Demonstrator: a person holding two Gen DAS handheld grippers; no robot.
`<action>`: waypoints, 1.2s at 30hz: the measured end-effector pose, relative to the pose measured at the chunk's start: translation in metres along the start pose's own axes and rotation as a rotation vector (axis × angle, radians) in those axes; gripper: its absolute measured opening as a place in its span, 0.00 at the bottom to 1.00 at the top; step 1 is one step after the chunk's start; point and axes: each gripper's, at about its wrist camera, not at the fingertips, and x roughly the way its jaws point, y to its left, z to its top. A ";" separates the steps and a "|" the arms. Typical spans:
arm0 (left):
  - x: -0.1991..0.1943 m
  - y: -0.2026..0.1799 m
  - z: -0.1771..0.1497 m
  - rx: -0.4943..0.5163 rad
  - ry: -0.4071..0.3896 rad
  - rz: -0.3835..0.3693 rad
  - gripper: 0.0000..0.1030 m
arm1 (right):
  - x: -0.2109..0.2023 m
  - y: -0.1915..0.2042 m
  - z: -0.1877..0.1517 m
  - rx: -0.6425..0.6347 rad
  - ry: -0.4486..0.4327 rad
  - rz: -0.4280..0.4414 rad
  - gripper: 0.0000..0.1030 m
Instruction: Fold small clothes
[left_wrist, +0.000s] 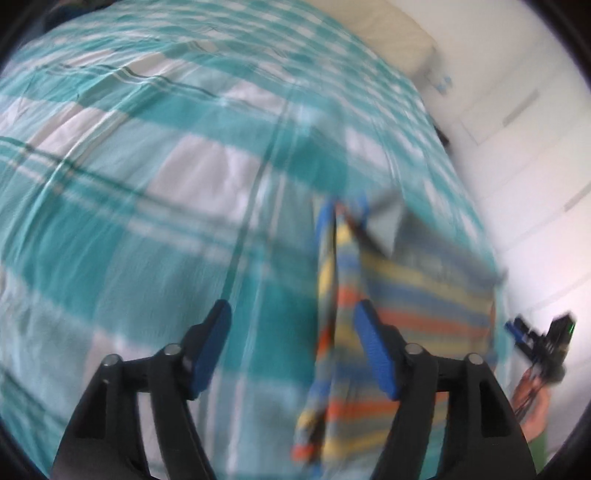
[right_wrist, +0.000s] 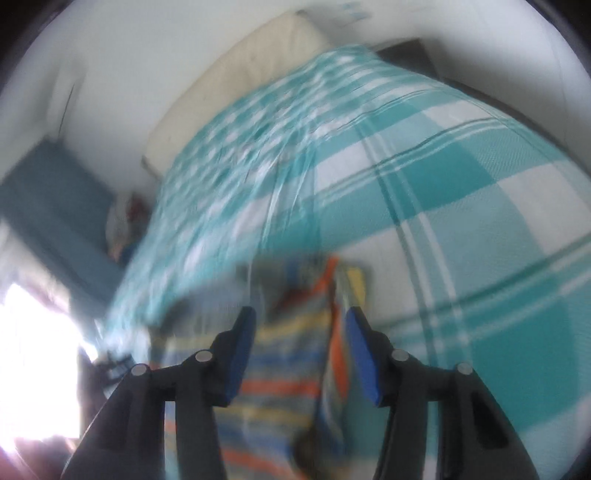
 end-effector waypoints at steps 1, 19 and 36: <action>-0.004 -0.005 -0.016 0.044 0.015 -0.002 0.78 | -0.004 0.007 -0.015 -0.033 0.040 0.001 0.50; 0.017 -0.039 -0.067 0.221 0.108 0.139 0.07 | 0.031 0.016 -0.095 -0.154 0.250 -0.085 0.06; -0.065 -0.109 -0.173 0.343 -0.212 0.199 0.93 | -0.063 0.007 -0.172 -0.222 -0.097 -0.275 0.71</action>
